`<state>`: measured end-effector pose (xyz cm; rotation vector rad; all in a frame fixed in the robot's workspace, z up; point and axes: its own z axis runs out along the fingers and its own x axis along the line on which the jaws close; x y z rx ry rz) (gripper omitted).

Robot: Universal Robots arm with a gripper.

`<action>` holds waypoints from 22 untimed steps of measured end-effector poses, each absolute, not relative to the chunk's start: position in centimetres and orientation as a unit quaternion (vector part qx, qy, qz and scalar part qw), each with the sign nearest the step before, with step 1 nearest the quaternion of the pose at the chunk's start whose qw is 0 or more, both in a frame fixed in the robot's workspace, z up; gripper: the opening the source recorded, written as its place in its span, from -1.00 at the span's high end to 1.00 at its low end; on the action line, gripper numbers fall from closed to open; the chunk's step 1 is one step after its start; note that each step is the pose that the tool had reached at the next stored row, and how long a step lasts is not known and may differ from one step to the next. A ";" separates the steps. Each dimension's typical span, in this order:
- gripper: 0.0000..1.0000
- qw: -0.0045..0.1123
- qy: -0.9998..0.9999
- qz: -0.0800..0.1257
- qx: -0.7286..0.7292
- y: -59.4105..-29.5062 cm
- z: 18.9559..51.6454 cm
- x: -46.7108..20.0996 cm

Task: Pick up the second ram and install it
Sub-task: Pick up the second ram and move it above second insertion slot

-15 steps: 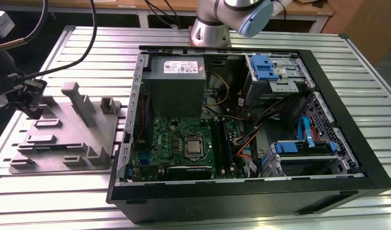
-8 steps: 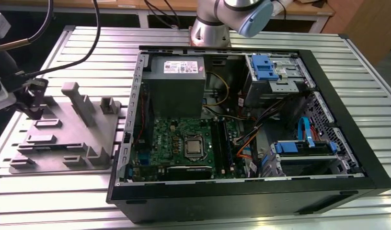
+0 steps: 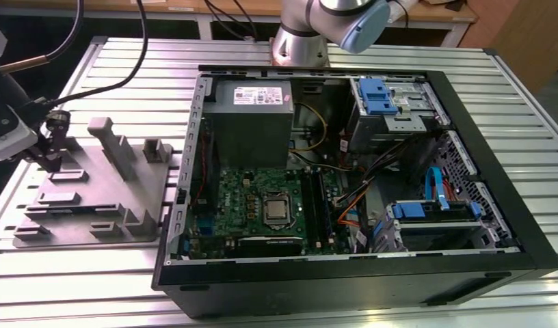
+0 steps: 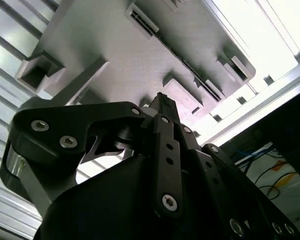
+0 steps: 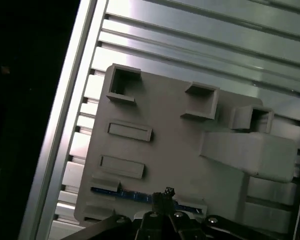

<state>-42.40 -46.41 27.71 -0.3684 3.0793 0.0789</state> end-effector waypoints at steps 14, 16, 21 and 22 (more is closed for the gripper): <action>0.80 0.016 0.969 0.028 -0.244 -46.4 26.5 -42.4; 0.80 0.016 0.965 0.028 -0.261 -46.4 26.3 -42.4; 0.80 0.014 0.952 0.029 -0.305 -46.4 26.1 -42.4; 0.80 0.014 0.949 0.029 -0.313 -46.4 26.1 -42.4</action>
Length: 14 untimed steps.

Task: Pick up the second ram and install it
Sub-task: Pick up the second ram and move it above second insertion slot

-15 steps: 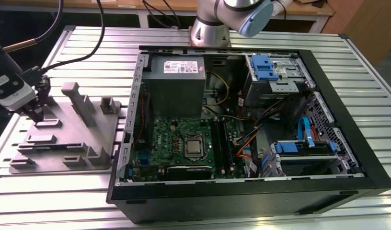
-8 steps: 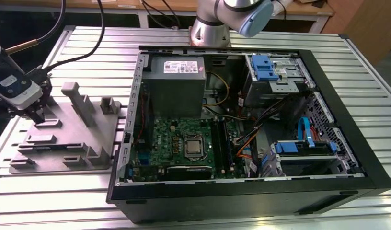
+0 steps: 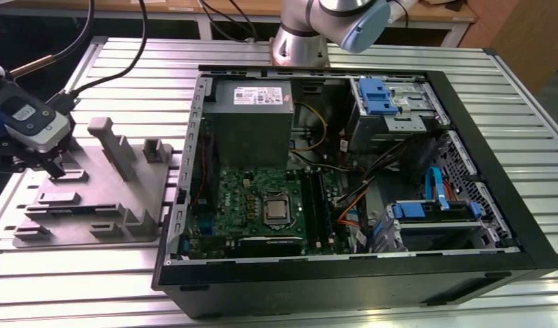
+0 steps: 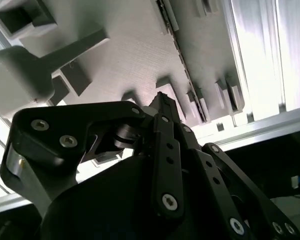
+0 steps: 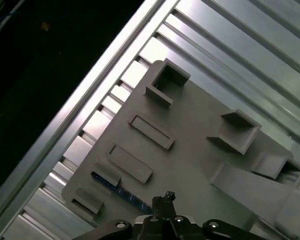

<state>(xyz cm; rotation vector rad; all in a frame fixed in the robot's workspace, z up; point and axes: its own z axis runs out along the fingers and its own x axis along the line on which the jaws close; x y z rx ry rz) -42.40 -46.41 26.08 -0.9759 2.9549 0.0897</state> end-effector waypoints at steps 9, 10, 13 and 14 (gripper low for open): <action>0.80 0.012 0.920 0.030 -0.390 -46.4 25.8 -42.4; 0.80 0.012 0.917 0.030 -0.398 -46.4 25.7 -42.4; 0.80 0.011 0.905 0.030 -0.423 -46.4 25.6 -42.4; 0.80 0.010 0.902 0.030 -0.431 -46.4 25.6 -42.4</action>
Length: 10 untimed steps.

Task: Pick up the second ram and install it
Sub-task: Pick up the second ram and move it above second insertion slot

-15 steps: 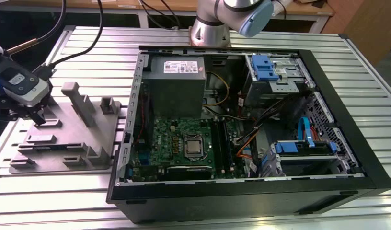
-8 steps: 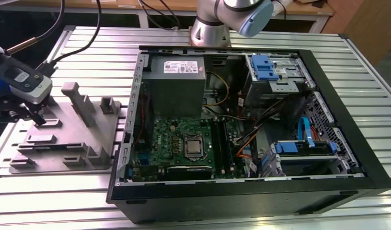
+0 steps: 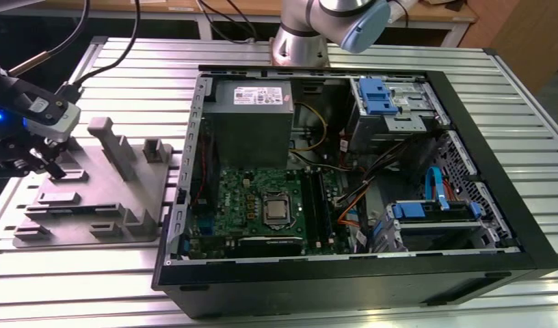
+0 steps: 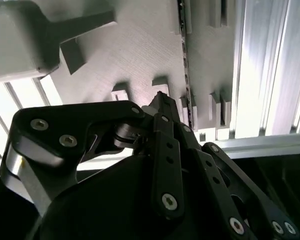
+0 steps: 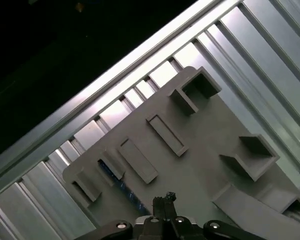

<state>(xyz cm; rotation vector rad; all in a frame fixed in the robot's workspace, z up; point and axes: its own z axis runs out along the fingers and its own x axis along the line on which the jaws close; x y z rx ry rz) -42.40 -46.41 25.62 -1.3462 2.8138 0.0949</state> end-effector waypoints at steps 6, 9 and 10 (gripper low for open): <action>0.80 0.009 0.877 0.031 -0.480 -46.4 25.4 -42.4; 0.80 0.008 0.863 0.031 -0.504 -46.4 25.2 -42.4; 0.80 0.008 0.859 0.031 -0.512 -46.4 25.2 -42.4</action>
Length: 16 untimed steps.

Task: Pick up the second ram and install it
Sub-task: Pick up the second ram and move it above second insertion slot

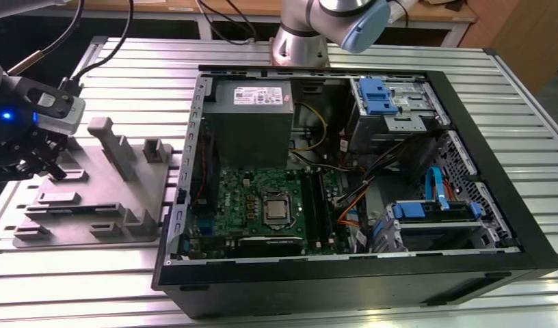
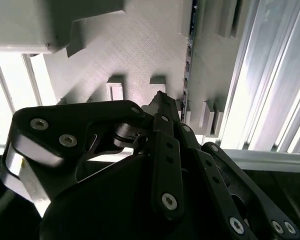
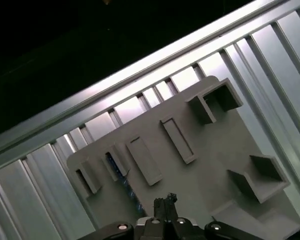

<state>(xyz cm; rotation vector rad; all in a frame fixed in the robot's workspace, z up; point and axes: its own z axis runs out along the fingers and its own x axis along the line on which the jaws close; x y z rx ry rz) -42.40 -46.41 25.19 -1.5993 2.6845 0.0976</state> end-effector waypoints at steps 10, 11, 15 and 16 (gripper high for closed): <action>0.80 0.005 0.808 0.032 -0.588 -46.4 24.7 -42.4; 0.80 0.004 0.803 0.032 -0.595 -46.4 24.7 -42.4; 0.80 0.003 0.781 0.032 -0.623 -46.4 24.5 -42.4; 0.80 0.003 0.775 0.032 -0.631 -46.4 24.4 -42.4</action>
